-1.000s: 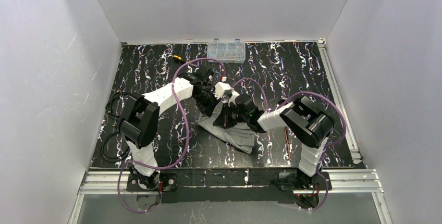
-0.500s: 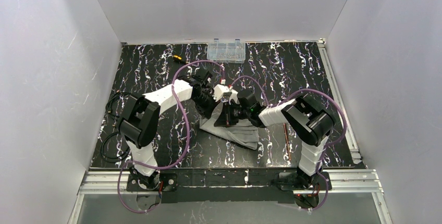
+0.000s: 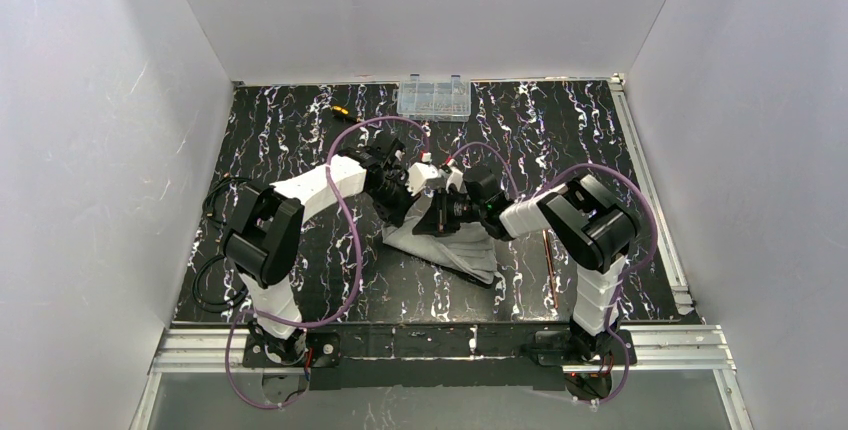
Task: Fold the napkin into a case and place the utensils inside
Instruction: Grasp the top corner of the smaller rectangle folded napkin from the folded napkin.
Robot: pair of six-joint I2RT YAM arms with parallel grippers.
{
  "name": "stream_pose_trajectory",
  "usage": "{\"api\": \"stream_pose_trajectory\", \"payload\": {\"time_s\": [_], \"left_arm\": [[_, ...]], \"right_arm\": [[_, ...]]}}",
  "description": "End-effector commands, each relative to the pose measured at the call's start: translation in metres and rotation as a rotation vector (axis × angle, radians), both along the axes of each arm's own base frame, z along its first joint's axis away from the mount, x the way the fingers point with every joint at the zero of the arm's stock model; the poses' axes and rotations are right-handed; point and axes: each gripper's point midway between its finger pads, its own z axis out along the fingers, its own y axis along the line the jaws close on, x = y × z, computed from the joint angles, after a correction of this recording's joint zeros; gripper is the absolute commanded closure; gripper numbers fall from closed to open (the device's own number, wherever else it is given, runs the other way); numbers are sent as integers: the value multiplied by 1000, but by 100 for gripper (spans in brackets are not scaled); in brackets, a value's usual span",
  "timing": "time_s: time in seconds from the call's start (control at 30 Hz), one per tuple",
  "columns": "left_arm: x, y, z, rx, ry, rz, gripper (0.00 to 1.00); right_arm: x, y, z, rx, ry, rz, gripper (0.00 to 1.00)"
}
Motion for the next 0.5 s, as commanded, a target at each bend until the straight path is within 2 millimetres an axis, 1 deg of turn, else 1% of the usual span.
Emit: {"api": "stream_pose_trajectory", "payload": {"time_s": [0.0,0.07,0.23,0.33,0.37,0.47], "left_arm": [[-3,2,15,-23,-33,-16,100],[-2,3,17,-24,-42,-23,100],[-3,1,18,-33,-38,-33,100],[-5,0,17,-38,-29,-36,100],[-6,1,15,-36,-27,-38,100],[-6,2,14,-31,-26,-39,100]], "right_arm": [[9,6,11,4,-48,33,99],[11,6,9,-29,-52,55,99],[17,12,14,-41,-47,138,99],[16,15,8,-57,-18,177,99],[14,16,3,-61,5,191,99],[9,15,-5,-70,37,211,99]]}}
